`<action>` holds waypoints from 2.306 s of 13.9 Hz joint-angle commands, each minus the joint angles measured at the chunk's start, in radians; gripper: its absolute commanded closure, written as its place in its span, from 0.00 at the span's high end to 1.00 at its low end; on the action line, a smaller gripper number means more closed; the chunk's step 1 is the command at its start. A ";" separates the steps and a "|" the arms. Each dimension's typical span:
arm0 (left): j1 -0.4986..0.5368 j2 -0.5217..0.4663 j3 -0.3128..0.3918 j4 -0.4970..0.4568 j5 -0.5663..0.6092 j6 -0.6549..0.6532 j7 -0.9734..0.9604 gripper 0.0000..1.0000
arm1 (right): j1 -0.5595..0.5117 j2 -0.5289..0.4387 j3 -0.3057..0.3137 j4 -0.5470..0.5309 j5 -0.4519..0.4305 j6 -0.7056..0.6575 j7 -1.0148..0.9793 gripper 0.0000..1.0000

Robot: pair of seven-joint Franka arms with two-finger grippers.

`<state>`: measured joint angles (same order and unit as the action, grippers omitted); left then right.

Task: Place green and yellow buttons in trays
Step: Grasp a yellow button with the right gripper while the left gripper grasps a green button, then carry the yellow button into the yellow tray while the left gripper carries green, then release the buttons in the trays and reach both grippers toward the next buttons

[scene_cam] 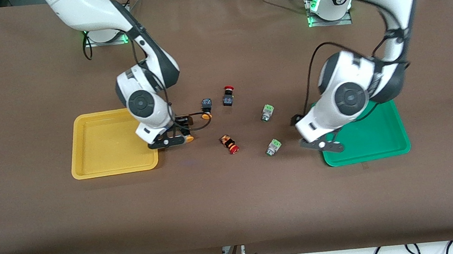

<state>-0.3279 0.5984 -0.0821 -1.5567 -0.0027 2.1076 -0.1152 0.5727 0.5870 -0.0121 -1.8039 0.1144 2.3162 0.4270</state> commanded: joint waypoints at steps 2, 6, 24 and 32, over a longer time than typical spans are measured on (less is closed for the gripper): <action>-0.091 0.119 0.013 0.047 -0.016 0.194 0.003 1.00 | 0.021 0.008 -0.006 -0.078 0.011 0.127 0.021 0.95; -0.100 0.188 0.015 0.036 0.000 0.280 0.016 0.97 | 0.019 -0.010 -0.008 -0.083 0.011 0.106 0.015 0.15; 0.283 0.014 0.016 -0.095 0.052 -0.123 0.526 0.20 | -0.007 -0.188 -0.364 -0.224 0.014 -0.096 -0.522 0.82; 0.276 -0.107 -0.094 -0.187 0.023 -0.121 0.473 1.00 | 0.232 -0.159 -0.353 -0.088 0.232 -0.236 -0.073 0.83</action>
<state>-0.0412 0.5721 -0.1119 -1.7178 0.0331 2.0446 0.4040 0.7178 0.4112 -0.3559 -1.9040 0.2834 2.0763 0.2281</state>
